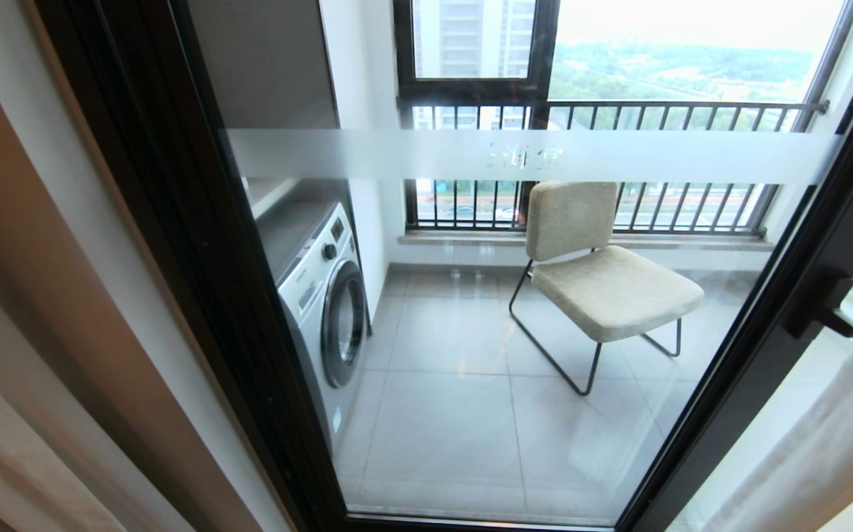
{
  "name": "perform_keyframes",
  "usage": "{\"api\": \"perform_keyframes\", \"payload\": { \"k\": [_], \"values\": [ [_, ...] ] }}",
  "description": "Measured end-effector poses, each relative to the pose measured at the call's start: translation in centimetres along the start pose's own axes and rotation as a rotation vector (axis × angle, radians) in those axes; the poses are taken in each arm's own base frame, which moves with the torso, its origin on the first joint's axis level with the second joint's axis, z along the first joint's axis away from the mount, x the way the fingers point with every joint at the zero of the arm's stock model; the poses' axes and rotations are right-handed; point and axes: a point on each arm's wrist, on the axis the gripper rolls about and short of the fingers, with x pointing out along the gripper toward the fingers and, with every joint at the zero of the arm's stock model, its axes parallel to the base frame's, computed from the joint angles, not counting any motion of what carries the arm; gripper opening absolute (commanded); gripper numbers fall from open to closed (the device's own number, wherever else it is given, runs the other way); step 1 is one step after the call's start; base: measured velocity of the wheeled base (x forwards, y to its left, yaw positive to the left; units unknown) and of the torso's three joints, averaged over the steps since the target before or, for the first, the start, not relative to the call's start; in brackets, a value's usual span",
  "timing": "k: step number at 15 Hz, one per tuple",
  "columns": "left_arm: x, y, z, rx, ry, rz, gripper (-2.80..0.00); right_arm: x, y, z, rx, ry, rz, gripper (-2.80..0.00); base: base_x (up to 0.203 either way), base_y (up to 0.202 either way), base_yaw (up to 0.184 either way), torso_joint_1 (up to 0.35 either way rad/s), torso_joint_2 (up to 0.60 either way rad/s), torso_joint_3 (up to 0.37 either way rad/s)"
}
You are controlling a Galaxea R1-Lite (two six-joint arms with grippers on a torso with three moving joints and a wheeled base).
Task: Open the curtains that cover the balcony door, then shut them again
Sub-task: Close the inner curtains on both sides
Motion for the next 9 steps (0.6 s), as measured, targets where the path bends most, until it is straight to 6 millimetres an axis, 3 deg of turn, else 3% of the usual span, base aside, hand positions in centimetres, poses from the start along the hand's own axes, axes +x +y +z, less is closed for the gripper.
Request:
{"api": "perform_keyframes", "payload": {
  "k": [9],
  "values": [
    [0.0, 0.0, 0.0, 0.0, 0.0, 0.0, -2.8, -0.64, 0.0, -0.22, 0.017, -0.088, -0.002, -2.8, 0.0, 0.0, 0.0, 0.0, 0.0, 0.0]
  ]
}}
